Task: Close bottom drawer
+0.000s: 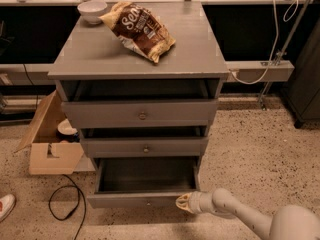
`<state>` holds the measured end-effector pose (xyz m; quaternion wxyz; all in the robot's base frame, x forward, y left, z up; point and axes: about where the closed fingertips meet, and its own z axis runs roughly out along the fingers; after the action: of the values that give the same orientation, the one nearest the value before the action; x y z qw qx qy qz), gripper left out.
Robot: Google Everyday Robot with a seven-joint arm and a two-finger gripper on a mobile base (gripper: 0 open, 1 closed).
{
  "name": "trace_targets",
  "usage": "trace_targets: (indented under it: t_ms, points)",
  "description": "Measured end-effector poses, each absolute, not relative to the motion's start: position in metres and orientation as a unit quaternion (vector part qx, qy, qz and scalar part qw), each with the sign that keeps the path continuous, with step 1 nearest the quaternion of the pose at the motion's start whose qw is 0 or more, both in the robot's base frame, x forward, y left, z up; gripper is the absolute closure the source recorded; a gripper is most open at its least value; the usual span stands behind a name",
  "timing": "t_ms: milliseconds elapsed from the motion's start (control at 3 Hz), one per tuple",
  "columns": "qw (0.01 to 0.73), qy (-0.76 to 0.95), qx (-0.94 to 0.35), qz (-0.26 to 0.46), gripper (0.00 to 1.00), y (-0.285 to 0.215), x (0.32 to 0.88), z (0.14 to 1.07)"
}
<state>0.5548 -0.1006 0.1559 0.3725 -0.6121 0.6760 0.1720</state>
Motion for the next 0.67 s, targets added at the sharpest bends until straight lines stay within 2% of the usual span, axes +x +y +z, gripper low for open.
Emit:
trace_targets:
  t_ms: [667]
  points:
    - [0.434,0.681,-0.58,0.11,1.0,-0.11,0.601,0.161]
